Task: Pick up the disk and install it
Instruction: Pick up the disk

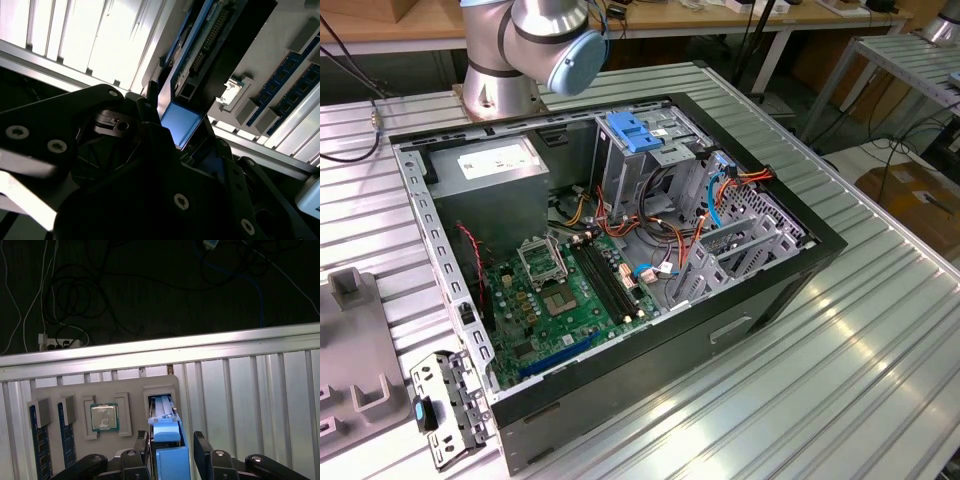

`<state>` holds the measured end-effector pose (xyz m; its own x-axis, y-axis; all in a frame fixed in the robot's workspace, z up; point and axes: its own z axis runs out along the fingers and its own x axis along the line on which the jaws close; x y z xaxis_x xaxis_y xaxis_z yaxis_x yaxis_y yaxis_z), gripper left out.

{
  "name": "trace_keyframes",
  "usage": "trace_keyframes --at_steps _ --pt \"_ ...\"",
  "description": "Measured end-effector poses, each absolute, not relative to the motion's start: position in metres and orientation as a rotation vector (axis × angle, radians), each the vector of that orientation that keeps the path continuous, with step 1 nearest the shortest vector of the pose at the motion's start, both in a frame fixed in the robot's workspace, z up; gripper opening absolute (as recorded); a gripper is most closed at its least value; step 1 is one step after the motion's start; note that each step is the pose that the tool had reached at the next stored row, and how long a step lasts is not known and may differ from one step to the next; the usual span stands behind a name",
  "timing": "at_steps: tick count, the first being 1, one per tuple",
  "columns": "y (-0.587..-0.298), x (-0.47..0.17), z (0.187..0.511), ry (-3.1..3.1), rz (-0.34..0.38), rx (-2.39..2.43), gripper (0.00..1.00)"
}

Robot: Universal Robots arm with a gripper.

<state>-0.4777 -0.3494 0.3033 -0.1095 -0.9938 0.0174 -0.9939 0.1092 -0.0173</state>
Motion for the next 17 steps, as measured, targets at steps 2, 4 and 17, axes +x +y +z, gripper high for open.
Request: trace_keyframes --at_steps 2,4,17 --pt "-0.3493 -0.4777 0.3033 -2.338 0.039 2.095 0.49" --pt "-0.3494 -0.4778 0.3033 -2.339 0.040 2.096 0.49" --pt "-0.3493 -0.4791 0.2981 -2.340 0.050 2.107 0.49"
